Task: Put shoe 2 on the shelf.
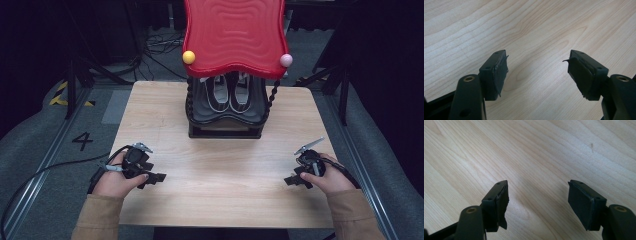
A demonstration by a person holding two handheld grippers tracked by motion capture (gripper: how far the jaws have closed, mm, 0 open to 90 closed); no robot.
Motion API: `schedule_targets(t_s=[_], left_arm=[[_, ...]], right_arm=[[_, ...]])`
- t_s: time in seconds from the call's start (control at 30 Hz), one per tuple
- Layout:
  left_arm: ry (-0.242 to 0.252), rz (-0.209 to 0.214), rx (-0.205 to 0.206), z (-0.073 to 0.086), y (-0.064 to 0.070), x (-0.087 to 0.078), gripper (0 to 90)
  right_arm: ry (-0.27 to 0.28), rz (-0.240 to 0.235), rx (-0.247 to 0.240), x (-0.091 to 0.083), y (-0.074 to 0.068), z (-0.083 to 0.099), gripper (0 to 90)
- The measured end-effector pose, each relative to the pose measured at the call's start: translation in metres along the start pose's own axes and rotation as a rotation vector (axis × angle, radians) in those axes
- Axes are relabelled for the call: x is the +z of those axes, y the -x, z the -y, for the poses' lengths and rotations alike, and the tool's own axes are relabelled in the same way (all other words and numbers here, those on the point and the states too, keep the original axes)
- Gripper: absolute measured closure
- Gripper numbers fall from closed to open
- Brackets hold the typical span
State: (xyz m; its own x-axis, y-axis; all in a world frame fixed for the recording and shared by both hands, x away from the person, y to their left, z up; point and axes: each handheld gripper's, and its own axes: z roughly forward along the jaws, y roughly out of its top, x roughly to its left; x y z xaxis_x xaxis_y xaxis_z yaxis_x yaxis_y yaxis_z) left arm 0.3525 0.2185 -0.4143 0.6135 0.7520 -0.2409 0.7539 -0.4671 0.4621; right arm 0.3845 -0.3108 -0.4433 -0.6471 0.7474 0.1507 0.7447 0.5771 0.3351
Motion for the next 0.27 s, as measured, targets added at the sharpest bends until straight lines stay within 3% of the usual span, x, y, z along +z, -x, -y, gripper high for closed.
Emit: schedule_targets(t_s=[0.1, 0.27], left_arm=[[-0.005, 0.000, 0.001, 0.0002, -0.0002, 0.0020, 32.4], [-0.025, 0.003, 0.013, 0.0009, -0.0006, 0.0059, 31.6]], right_arm=[[-0.026, 0.009, -0.039, 0.0023, -0.0009, 0.0002, 32.3], [-0.025, 0.036, -0.086, 0.0040, 0.0012, 0.0007, 30.2]])
